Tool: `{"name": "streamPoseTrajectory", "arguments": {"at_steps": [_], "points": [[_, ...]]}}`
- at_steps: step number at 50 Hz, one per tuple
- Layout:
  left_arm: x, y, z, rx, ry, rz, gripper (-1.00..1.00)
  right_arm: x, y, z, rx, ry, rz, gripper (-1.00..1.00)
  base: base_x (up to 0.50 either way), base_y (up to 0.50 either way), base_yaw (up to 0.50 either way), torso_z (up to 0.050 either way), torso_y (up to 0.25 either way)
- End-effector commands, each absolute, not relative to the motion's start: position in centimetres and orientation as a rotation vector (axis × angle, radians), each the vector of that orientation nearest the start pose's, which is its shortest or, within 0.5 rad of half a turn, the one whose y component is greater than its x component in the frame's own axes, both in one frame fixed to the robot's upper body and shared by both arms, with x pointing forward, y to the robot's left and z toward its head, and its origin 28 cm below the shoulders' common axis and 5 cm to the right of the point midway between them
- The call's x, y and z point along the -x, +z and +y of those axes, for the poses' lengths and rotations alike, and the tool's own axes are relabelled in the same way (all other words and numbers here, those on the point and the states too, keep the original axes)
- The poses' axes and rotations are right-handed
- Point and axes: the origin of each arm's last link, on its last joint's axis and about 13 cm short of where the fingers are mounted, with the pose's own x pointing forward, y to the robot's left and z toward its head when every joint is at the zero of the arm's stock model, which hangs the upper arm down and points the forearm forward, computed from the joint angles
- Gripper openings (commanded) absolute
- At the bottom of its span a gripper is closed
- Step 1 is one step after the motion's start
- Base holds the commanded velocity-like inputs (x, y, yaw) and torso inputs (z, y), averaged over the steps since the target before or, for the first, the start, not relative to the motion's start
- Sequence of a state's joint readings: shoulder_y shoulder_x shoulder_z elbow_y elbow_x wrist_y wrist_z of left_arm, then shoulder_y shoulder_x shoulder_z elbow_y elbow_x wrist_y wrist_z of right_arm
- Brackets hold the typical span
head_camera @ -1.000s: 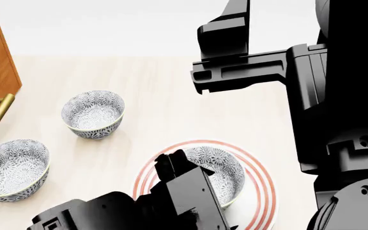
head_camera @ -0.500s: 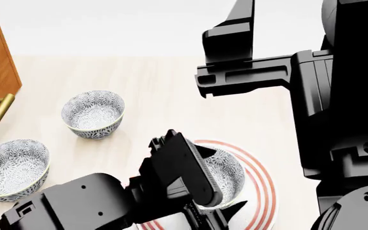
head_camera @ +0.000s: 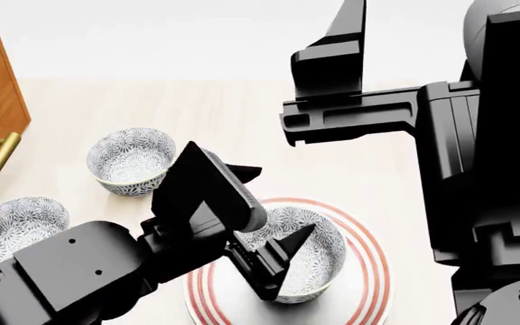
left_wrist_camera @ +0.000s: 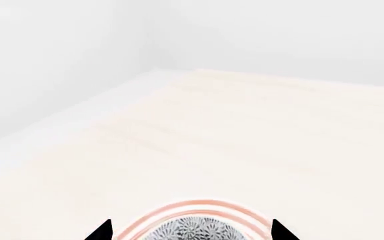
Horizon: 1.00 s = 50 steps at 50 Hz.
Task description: Put the bowl at the front on the plate.
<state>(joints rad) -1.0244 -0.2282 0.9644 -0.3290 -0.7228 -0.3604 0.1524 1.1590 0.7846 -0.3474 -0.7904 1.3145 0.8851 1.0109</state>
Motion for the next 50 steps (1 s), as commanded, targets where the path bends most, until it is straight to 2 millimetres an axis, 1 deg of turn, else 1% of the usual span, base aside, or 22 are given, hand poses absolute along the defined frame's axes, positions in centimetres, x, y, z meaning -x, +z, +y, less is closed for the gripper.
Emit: {"name": "streamPoseTrajectory", "arguments": {"at_steps": [1, 7, 9, 12, 15, 19, 24, 25, 29, 31, 32, 33, 34, 37, 38, 39, 40, 41, 45, 47, 48, 50], "points": [[-35.8, 15.5, 14.4, -0.181, -0.793, 0.086, 1.00, -19.6, 31.3, -11.6, 0.169, -0.006, -0.484, 1.00, 0.00, 0.00, 0.00, 0.000, 0.000], [-35.8, 15.4, 15.5, -0.174, -0.757, 0.086, 1.00, -19.4, 31.2, -11.7, 0.168, -0.013, -0.484, 1.00, 0.00, 0.00, 0.00, 0.000, 0.000], [-35.6, 15.5, 15.7, -0.113, -0.747, 0.072, 1.00, -19.4, 31.1, -11.8, 0.169, -0.022, -0.484, 1.00, 0.00, 0.00, 0.00, 0.000, 0.000], [-35.6, 14.6, 16.5, -0.119, -0.701, 0.063, 1.00, -19.5, 31.3, -11.8, 0.167, -0.026, -0.490, 1.00, 0.00, 0.00, 0.00, 0.000, 0.000], [-35.8, 14.8, 17.4, -0.068, -0.656, 0.060, 1.00, -19.4, 31.3, -11.7, 0.177, -0.022, -0.490, 1.00, 0.00, 0.00, 0.00, 0.000, 0.000], [-35.9, 15.4, 18.1, -0.039, -0.625, 0.043, 1.00, -19.5, 31.1, -11.8, 0.172, -0.023, -0.488, 1.00, 0.00, 0.00, 0.00, 0.000, 0.000], [-35.6, 15.9, 18.3, -0.035, -0.582, 0.010, 1.00, -19.5, 31.0, -11.7, 0.172, -0.017, -0.487, 1.00, 0.00, 0.00, 0.00, 0.000, 0.000], [-35.6, 16.0, 18.3, -0.001, -0.564, 0.012, 1.00, -19.5, 30.9, -11.7, 0.170, -0.014, -0.488, 1.00, 0.00, 0.00, 0.00, 0.000, 0.000], [-35.1, 16.2, 18.2, -0.019, -0.532, -0.010, 1.00, -19.7, 30.8, -11.4, 0.170, -0.007, -0.488, 1.00, 0.00, 0.00, 0.00, 0.000, 0.000], [-35.2, 16.7, 18.4, 0.023, -0.469, -0.030, 1.00, -19.7, 30.7, -11.3, 0.166, 0.005, -0.492, 1.00, 0.00, 0.00, 0.00, 0.000, 0.000], [-35.0, 16.8, 18.4, 0.033, -0.482, -0.015, 1.00, -19.7, 30.6, -11.3, 0.166, 0.006, -0.491, 1.00, 0.00, 0.00, 0.00, 0.000, 0.000], [-34.8, 16.8, 18.4, 0.017, -0.487, -0.032, 1.00, -19.7, 30.6, -11.3, 0.164, 0.006, -0.491, 1.00, 0.00, 0.00, 0.00, 0.000, 0.000], [-34.6, 16.8, 18.5, -0.007, -0.458, -0.045, 1.00, -19.8, 30.4, -11.3, 0.162, 0.005, -0.488, 1.00, 0.00, 0.00, 0.00, 0.000, 0.000], [-34.4, 17.0, 18.8, -0.002, -0.417, -0.071, 1.00, -19.8, 30.1, -11.4, 0.160, 0.003, -0.482, 1.00, 0.00, 0.00, 0.00, 0.000, 0.000], [-34.4, 16.9, 18.9, -0.034, -0.383, -0.083, 1.00, -19.9, 30.0, -11.3, 0.155, 0.002, -0.481, 1.00, 0.00, 0.00, 0.00, 0.000, 0.000], [-34.5, 16.8, 19.0, -0.035, -0.378, -0.076, 1.00, -19.9, 30.0, -11.3, 0.155, 0.002, -0.480, 1.00, 0.00, 0.00, 0.00, 0.000, 0.000], [-34.5, 16.8, 19.1, -0.021, -0.334, -0.084, 1.00, -19.9, 29.9, -11.2, 0.154, 0.005, -0.477, 1.00, 0.00, 0.00, 0.00, 0.000, 0.000], [-34.4, 16.8, 19.1, -0.010, -0.336, -0.067, 1.00, -19.9, 29.8, -11.2, 0.153, 0.008, -0.476, 1.00, 0.00, 0.00, 0.00, 0.000, 0.000], [-33.9, 16.7, 19.2, -0.049, -0.297, -0.100, 1.00, -19.9, 29.6, -11.3, 0.154, 0.003, -0.473, 1.00, 0.00, 0.00, 0.00, 0.000, 0.000], [-33.5, 16.7, 19.3, -0.034, -0.282, -0.112, 1.00, -19.9, 29.5, -11.2, 0.153, 0.004, -0.472, 1.00, 0.00, 0.00, 0.00, 0.000, 0.000], [-33.5, 16.8, 19.4, -0.047, -0.242, -0.131, 1.00, -19.9, 29.4, -11.2, 0.146, 0.006, -0.474, 1.00, 0.00, 0.00, 0.00, 0.000, 0.000], [-33.1, 16.9, 19.4, -0.041, -0.262, -0.127, 1.00, -19.9, 29.2, -11.1, 0.143, 0.008, -0.473, 1.00, 0.00, 0.00, 0.00, 0.000, 0.000]]}}
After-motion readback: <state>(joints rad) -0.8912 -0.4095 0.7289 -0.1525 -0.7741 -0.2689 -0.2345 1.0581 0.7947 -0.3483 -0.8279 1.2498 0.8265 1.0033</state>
